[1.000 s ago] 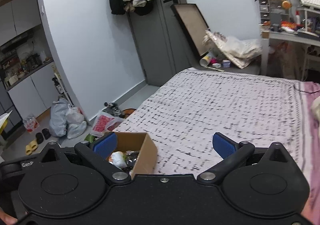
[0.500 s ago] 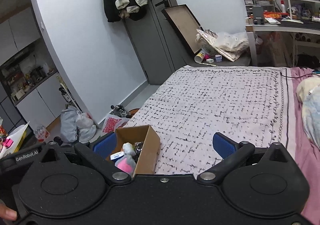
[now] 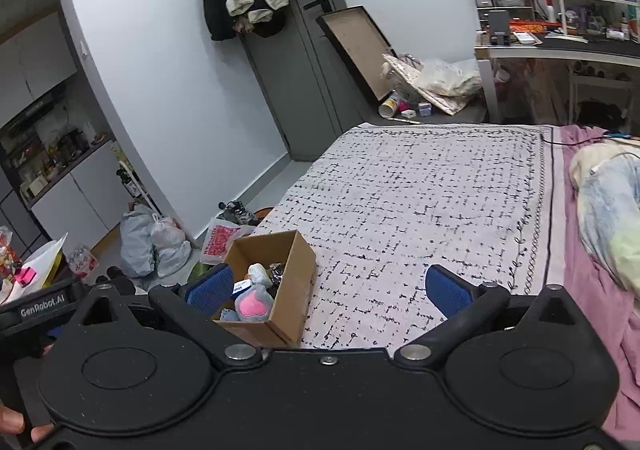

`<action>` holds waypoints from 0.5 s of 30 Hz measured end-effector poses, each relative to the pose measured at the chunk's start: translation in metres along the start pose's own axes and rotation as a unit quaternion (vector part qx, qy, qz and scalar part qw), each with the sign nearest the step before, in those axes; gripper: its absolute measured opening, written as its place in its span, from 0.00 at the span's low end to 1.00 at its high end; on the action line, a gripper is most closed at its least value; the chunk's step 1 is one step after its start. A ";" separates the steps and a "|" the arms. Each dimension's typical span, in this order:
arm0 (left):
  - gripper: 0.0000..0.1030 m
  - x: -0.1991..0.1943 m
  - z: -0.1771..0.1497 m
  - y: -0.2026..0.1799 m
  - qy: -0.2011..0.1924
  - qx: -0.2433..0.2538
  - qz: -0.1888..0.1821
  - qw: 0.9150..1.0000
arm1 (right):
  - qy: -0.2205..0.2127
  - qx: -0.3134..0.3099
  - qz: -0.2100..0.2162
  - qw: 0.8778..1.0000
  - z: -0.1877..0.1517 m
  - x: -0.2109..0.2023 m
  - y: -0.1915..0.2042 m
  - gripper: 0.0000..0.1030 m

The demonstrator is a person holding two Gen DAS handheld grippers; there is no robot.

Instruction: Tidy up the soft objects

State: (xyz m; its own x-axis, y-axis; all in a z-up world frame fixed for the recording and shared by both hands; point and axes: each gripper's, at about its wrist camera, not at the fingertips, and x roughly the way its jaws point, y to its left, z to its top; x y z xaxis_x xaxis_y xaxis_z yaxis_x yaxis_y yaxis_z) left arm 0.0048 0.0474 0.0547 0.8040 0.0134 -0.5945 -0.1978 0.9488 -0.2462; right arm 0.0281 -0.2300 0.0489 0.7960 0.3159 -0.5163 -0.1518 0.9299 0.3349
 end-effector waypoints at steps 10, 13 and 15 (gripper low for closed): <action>0.99 -0.025 -0.004 -0.006 -0.006 0.043 -0.008 0.999 | 0.017 -0.033 -0.012 0.999 -0.012 -0.015 0.019 1.00; 0.99 -0.027 -0.005 -0.005 0.000 0.052 -0.015 0.999 | 0.034 -0.015 -0.008 0.999 -0.019 -0.016 0.014 1.00; 0.99 -0.027 -0.008 -0.006 0.008 0.062 -0.021 0.998 | 0.040 -0.012 -0.002 0.999 -0.023 -0.018 0.014 1.00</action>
State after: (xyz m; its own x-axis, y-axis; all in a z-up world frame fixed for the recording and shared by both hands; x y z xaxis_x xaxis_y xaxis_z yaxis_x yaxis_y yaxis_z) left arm -0.0201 0.0389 0.0663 0.8007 -0.0304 -0.5983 -0.0930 0.9803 -0.1743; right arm -0.0022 -0.2189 0.0445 0.7481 0.3246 -0.5788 -0.1627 0.9353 0.3142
